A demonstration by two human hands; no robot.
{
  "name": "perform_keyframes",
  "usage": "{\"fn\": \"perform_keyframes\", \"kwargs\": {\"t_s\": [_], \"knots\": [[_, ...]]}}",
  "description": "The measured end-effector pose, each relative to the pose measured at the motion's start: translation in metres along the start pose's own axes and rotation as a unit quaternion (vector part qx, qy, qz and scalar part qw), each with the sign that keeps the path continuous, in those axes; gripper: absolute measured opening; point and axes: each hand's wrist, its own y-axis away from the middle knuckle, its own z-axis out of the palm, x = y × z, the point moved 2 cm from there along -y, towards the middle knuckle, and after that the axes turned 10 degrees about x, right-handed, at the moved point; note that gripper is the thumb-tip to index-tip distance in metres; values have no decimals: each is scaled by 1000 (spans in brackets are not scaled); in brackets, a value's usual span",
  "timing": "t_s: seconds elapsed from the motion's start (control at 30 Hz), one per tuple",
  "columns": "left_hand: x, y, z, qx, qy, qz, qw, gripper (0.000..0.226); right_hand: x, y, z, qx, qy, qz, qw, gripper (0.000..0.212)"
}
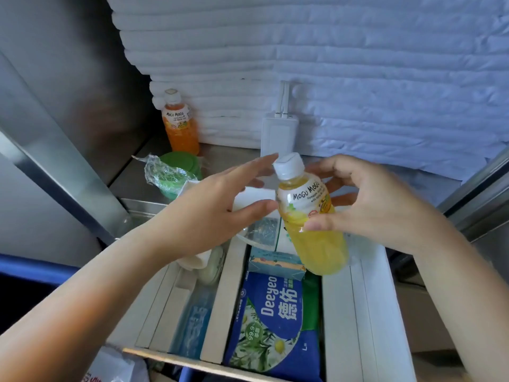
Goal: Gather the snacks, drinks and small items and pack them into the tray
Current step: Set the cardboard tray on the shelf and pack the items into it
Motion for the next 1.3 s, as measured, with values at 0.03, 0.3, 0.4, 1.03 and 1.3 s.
{"fn": "perform_keyframes", "kwargs": {"t_s": [0.03, 0.3, 0.4, 1.03, 1.3], "knots": [[6, 0, 1, -1, 32, -4, 999, 64, 2, 2, 0, -18, 3, 3, 1000, 66], [15, -2, 15, 6, 39, -57, 998, 21, 15, 18, 6, -81, 48, 19, 995, 75], [15, 4, 18, 7, 49, -64, 997, 18, 18, 25, 9, -89, 55, 29, 994, 75], [-5, 41, 16, -210, 42, -145, 966, 36, 31, 30, 6, -266, 176, -20, 948, 64], [-10, 52, 32, -397, 48, -177, 899, 45, 27, 29, 15, -326, 228, -62, 915, 70]]}}
